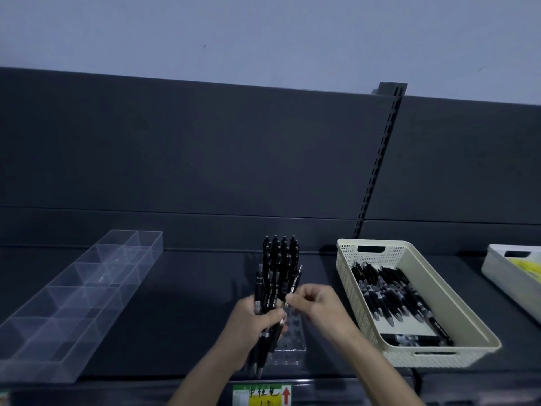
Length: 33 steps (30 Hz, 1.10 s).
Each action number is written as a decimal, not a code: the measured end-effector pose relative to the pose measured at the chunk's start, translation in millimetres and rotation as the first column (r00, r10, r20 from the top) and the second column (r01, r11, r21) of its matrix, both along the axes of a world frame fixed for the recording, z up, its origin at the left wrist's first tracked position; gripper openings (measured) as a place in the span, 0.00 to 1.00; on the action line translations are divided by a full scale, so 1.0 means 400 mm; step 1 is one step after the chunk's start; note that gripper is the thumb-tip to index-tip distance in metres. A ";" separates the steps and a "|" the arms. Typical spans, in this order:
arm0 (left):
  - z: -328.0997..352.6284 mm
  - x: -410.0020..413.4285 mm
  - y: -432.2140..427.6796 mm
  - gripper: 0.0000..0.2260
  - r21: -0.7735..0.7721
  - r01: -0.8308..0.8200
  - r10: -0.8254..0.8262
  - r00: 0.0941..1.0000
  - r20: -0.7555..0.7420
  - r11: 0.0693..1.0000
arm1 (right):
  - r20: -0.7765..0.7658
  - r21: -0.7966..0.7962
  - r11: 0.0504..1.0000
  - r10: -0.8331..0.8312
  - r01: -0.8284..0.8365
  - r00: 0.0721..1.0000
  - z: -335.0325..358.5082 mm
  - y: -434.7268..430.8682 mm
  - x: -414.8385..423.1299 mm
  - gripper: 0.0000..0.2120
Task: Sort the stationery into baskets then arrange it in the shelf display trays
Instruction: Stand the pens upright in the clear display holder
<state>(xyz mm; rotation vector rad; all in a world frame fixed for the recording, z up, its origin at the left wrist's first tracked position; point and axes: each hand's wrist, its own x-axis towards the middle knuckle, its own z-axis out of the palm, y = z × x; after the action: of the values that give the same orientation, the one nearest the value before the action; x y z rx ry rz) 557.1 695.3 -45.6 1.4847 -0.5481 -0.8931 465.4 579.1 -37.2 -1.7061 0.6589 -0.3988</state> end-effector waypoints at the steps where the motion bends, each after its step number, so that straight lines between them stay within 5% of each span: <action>1: -0.002 0.007 0.004 0.02 0.017 -0.022 0.022 1.000 0.017 1.000 | 0.012 -0.017 0.999 -0.045 0.045 0.999 0.012 -0.005 -0.006 0.14; 6: -0.006 0.051 0.041 0.07 0.079 -0.097 0.086 0.987 0.134 0.992 | 0.056 -0.356 0.896 -0.261 0.264 0.964 0.057 -0.101 -0.008 0.07; 14: -0.029 0.066 0.053 0.04 0.114 -0.101 0.100 0.995 0.012 0.988 | -0.118 -0.644 0.759 -0.224 0.097 0.967 -0.007 -0.090 0.058 0.07; 27: -0.010 0.062 0.072 0.04 0.009 -0.091 0.091 0.996 -0.007 0.996 | -0.197 -0.586 0.806 -0.242 0.084 0.950 -0.058 -0.071 0.070 0.10; 31: -0.004 0.057 0.068 0.05 -0.021 -0.055 0.054 0.998 -0.024 0.998 | -0.025 -0.545 0.804 -0.298 0.237 0.954 -0.034 -0.031 0.040 0.08; 33: -0.001 0.050 0.061 0.05 -0.036 -0.028 0.027 0.999 -0.027 0.999 | 0.032 -0.440 0.877 -0.200 0.194 0.979 -0.011 0.007 0.033 0.05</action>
<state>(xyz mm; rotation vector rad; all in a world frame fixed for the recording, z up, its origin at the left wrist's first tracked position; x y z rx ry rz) 577.1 719.9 -46.2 1.4426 -0.5207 -0.8761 478.6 581.9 -41.5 -2.0786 0.8002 -0.7253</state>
